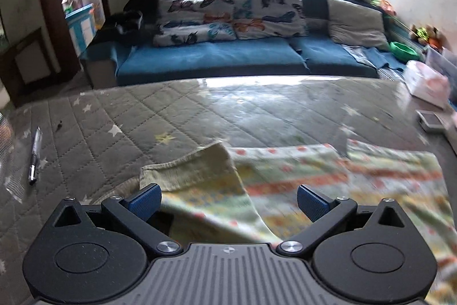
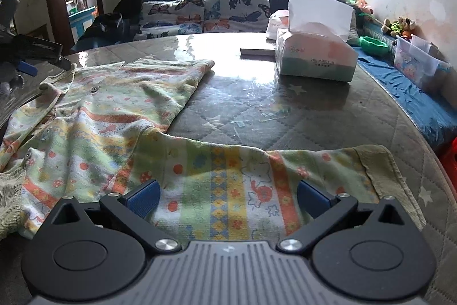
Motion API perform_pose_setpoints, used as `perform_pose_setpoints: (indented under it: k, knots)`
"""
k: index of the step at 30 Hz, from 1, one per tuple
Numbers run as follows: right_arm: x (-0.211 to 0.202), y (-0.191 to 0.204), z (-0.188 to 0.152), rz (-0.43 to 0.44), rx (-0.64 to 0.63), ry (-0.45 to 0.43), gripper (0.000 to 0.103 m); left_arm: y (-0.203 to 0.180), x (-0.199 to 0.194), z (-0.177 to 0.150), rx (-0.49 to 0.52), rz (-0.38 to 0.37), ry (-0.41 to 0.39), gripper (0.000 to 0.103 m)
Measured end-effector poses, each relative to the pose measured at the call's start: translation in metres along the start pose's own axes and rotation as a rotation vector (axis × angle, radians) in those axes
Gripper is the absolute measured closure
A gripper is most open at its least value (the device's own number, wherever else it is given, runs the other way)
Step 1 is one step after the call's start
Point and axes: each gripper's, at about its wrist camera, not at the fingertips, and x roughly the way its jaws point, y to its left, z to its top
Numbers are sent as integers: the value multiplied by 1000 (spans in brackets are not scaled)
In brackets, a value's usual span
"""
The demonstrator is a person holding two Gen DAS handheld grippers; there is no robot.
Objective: Fold clothes
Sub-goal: 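Grasp the shirt hem with the left tool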
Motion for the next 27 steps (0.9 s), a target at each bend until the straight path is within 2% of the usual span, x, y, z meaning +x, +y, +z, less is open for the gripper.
perform_pose_setpoints:
  k: [7,9,14,16,18,22,24,27]
  knots:
    - [0,1,-3,-8,5,-24,0,10,31,4,-29,18,43,13]
    - [0,2,-4,-8,5,-26,0,10,36,5,-38,14,45,20]
    - [0,2,-4,-9,6,-30,0,6,45,6,-32,32,51,26]
    - [1,2,-4,-9,6,-30,0,7,45,7,-32,35,40,32]
    - [1,2,-4,-9,5,-30,0,9,44,8,-34,43,30,49]
    - [1,2,-5,-9,5,-31,0,19,41,10,-67,20,24,66]
    - [1,2,-5,-9,5,-31,0,24,38,10,-82,14,18,79]
    - [1,2,-5,-9,5,-31,0,30,31,10,-111,8,4,85]
